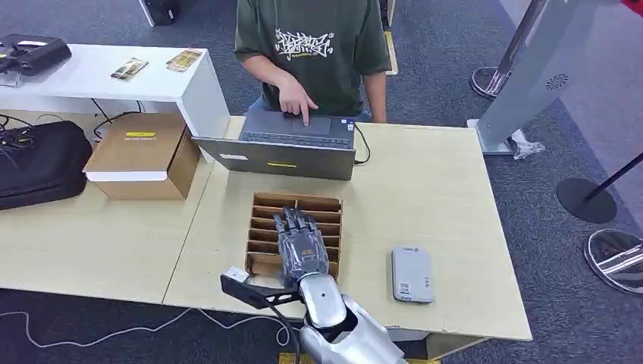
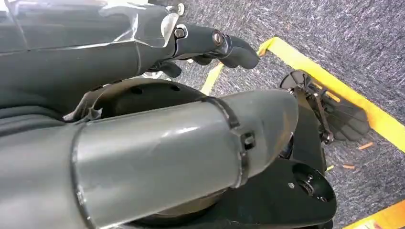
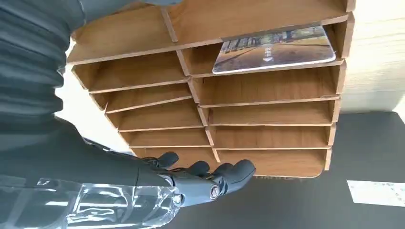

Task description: Pass the card to the sensor for recognition and then transmit it.

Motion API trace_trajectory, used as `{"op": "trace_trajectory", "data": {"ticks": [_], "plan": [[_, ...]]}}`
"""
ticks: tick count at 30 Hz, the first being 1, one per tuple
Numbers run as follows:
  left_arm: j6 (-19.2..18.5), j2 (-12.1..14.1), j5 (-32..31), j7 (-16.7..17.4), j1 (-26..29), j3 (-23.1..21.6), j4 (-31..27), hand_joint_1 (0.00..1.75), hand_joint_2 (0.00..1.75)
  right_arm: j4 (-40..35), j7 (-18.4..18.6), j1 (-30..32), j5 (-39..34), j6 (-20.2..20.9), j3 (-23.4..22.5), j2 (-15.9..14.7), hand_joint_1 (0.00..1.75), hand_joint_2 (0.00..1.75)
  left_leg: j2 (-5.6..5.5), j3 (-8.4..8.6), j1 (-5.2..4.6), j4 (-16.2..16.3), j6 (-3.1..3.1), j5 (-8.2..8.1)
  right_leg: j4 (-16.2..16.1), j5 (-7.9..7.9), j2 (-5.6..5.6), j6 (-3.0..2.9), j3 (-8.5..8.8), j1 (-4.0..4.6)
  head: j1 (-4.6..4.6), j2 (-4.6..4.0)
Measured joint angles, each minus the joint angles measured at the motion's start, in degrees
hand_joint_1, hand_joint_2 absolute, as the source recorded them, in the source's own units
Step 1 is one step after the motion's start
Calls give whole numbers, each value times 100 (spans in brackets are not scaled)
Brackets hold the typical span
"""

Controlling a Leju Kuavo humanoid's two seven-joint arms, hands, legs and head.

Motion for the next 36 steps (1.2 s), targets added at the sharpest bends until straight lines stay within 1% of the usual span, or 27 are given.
{"op": "trace_trajectory", "data": {"ticks": [11,14,18,26,36], "plan": [[37,-2,-31,28,-16,-4,0,0,0,122,-59,-23,-110,-103,59,28,0,175,0,-1,0,0,0,0,0,0,-1,0,1,0,2,0],[70,-2,-42,74,-30,-13,0,0,0,273,-101,-63,-210,-234,100,57,0,175,-1,-1,0,0,0,0,0,0,-1,0,2,0,2,0],[74,-4,-42,83,-37,-24,0,0,0,402,-122,-102,-214,-260,144,81,0,175,-1,-1,0,0,0,0,0,0,-2,0,3,0,2,0],[83,-4,-44,125,-63,-98,0,0,0,643,168,-348,-385,-315,162,199,0,175,0,1,0,0,0,1,0,1,-1,-1,2,0,0,0],[76,-7,-24,125,-64,-105,0,0,0,723,247,-397,-396,-378,162,240,0,175,0,0,0,0,0,0,-1,1,-2,-1,2,0,2,0]]}}
